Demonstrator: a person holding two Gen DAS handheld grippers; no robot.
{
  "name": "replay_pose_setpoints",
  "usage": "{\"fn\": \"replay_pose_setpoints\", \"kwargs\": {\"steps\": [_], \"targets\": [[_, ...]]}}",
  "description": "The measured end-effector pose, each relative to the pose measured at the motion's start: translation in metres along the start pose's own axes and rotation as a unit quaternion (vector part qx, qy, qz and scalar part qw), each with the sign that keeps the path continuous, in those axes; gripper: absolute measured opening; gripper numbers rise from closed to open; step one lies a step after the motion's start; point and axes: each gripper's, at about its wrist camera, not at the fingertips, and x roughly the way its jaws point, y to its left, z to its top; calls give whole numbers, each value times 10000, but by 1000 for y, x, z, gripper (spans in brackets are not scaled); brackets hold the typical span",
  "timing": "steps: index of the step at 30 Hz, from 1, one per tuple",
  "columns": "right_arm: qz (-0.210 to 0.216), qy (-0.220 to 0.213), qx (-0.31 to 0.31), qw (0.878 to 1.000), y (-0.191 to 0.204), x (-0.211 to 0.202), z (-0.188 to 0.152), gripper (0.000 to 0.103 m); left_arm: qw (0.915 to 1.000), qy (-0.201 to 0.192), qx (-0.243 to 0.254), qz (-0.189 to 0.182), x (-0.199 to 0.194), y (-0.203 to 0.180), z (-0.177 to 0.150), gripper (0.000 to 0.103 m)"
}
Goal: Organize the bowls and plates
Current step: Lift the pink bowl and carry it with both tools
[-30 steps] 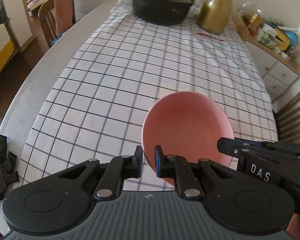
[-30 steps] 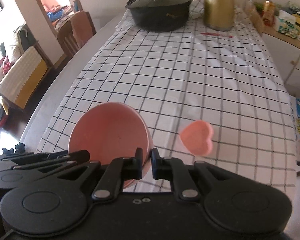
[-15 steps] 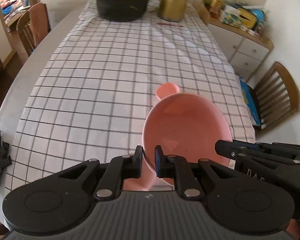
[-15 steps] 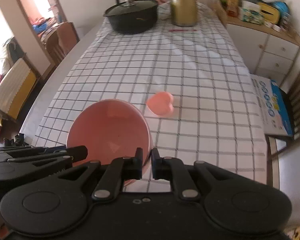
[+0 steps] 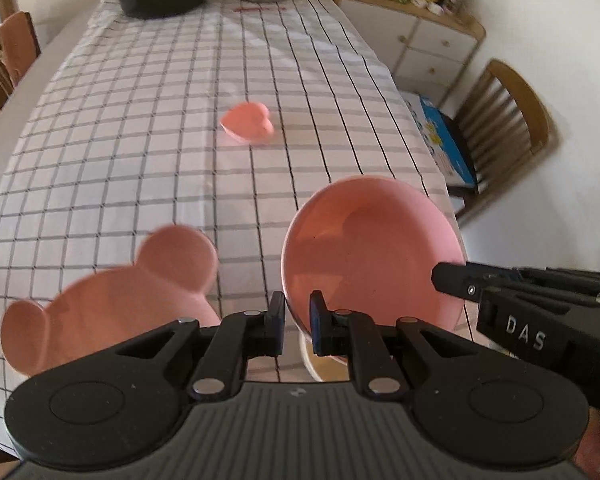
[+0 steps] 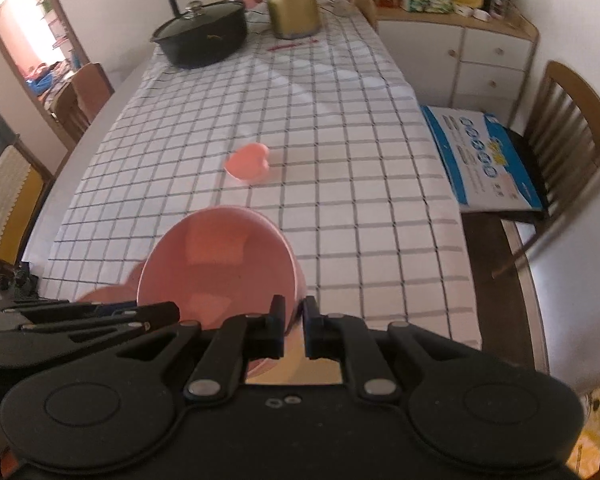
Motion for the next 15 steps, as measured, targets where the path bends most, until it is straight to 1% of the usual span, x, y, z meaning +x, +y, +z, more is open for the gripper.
{"fn": "replay_pose_setpoints", "kwargs": {"steps": [3,6,15], "targets": [[-70,26,49,10000,-6,-1,-13,7,9999,128,92,-18,7,-9,-12,12],[-106,80,84,9999,-11,3,-25,7,9998,97,185,20,13,-15,-20,12],[-77,184,213,9996,-22,14,-42,7,9993,205,304,66,24,-20,-33,12]]}}
